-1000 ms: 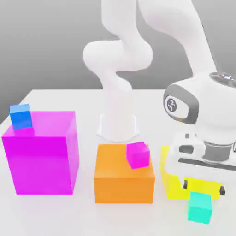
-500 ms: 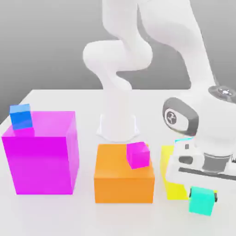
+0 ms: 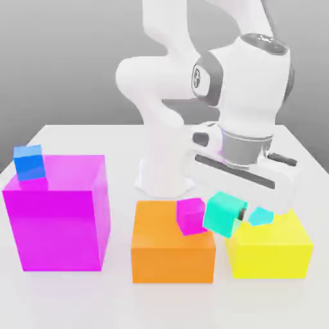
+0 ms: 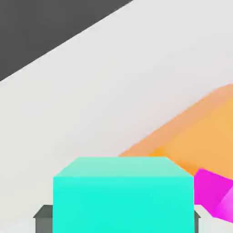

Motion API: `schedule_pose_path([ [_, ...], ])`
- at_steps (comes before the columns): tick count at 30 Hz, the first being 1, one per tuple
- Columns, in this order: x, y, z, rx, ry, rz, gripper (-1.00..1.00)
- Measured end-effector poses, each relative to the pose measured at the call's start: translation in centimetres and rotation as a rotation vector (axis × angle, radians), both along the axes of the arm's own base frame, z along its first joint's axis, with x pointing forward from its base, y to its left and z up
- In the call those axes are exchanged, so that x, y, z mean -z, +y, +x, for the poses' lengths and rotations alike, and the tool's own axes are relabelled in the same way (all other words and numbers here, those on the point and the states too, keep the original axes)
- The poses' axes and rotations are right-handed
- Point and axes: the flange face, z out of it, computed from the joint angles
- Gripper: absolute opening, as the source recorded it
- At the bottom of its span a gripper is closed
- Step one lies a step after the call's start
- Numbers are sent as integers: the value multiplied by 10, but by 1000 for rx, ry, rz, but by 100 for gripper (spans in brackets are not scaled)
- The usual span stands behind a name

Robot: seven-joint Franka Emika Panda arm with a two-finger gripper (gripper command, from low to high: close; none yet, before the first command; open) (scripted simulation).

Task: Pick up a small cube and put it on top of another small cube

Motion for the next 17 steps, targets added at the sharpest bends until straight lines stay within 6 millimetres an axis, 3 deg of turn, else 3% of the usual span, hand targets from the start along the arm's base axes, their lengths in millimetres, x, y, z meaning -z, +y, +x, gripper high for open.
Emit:
schedule_pose_path([
  [8,-39,-41,-47,193,-17,71,-100],
  [10,-31,-45,-52,216,-20,86,-100],
  [14,9,-46,-53,223,-21,89,-100],
  [15,18,-46,-54,223,-21,89,100],
  [17,18,-46,-54,223,-21,89,100],
])
